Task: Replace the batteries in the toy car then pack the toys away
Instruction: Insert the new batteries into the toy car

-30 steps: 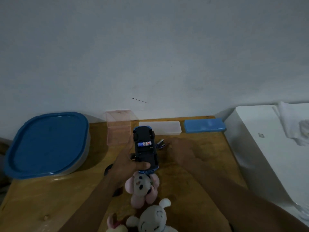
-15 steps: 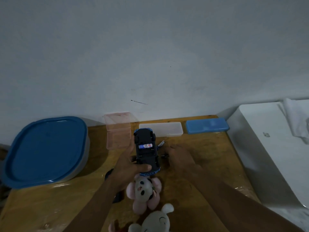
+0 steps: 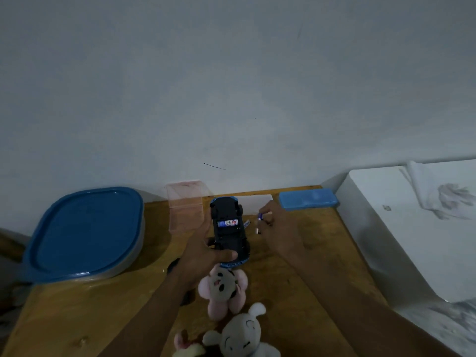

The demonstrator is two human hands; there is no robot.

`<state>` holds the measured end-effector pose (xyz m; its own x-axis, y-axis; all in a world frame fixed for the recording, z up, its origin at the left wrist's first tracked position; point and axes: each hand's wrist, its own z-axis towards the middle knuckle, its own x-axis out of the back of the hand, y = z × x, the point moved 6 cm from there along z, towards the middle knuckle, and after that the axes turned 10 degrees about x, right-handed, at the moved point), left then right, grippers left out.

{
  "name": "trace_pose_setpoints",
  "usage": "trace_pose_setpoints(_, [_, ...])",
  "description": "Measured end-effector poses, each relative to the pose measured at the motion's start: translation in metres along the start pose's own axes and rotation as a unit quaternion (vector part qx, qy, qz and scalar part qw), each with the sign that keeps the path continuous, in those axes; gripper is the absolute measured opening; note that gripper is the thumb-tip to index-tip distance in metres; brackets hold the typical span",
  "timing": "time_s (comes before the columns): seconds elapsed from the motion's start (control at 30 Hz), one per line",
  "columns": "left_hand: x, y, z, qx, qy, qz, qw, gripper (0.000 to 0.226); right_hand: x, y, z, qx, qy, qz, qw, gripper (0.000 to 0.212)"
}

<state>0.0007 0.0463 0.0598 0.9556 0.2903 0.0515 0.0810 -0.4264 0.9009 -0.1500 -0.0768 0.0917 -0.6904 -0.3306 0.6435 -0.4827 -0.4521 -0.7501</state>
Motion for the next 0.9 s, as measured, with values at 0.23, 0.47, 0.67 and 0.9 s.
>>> trace_pose_setpoints(0.23, [0.0, 0.012, -0.012, -0.017, 0.014, 0.014, 1.0, 0.087, 0.011, -0.029, -0.004, -0.102, 0.083, 0.229, 0.964, 0.013])
trace_pose_setpoints(0.47, [0.002, 0.011, -0.016, -0.016, 0.015, -0.007, 1.0, 0.111, -0.001, -0.046, -0.016, -0.094, 0.098, 0.203, 0.97, 0.011])
trace_pose_setpoints(0.67, [0.002, 0.011, -0.017, -0.015, 0.018, -0.016, 1.0, 0.106, -0.01, -0.052, -0.02, -0.063, 0.094, 0.131, 0.985, 0.008])
trace_pose_setpoints(0.9, [-0.003, 0.01, -0.017, -0.014, -0.004, -0.027, 1.0, 0.104, -0.023, -0.096, -0.023, 0.247, -0.053, -0.089, 0.964, 0.017])
